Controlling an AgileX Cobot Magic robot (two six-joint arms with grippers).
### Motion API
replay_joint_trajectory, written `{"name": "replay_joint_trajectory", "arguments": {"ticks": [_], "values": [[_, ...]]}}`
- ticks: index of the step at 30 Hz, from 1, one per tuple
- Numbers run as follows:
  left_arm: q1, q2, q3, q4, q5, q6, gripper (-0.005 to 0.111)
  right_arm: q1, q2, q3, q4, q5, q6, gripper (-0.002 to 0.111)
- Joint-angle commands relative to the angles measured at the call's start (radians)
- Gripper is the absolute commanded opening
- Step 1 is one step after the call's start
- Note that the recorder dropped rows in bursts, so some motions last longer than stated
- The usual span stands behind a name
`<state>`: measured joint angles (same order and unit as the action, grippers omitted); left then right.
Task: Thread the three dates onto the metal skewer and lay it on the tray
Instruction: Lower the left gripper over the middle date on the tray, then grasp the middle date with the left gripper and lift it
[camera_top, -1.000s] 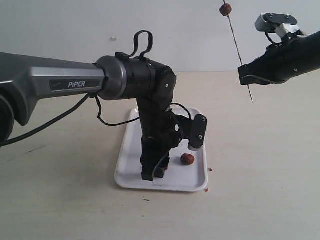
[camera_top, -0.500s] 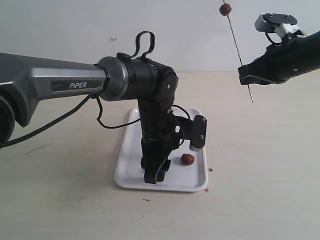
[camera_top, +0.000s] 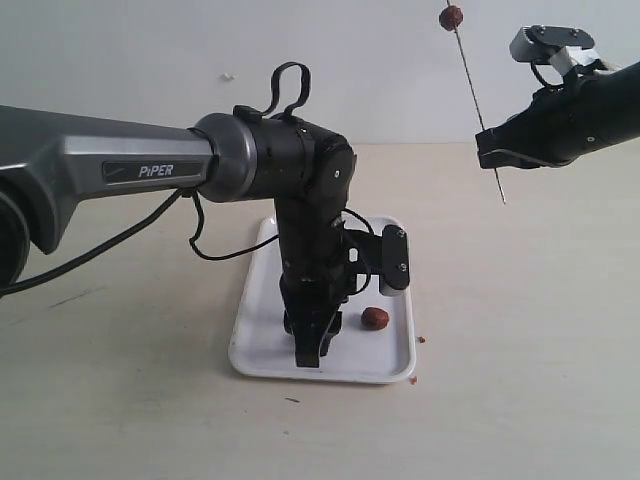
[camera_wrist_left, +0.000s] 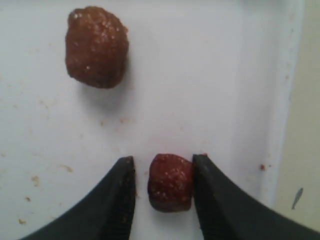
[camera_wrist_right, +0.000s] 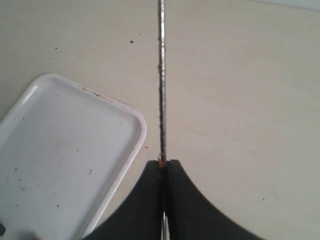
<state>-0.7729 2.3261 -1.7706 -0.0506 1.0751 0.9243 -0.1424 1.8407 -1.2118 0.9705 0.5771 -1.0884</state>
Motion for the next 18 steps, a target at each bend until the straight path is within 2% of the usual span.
{"name": "replay_joint_trajectory", "arguments": {"ticks": [1, 18], "values": [[-0.007, 0.004, -0.001, 0.002, 0.024, -0.016, 0.038, -0.003, -0.010, 0.000, 0.011, 0.001, -0.009, 0.000], [-0.007, 0.004, -0.001, -0.008, 0.020, -0.041, 0.035, -0.003, -0.010, 0.000, 0.012, 0.003, -0.009, 0.000]]}}
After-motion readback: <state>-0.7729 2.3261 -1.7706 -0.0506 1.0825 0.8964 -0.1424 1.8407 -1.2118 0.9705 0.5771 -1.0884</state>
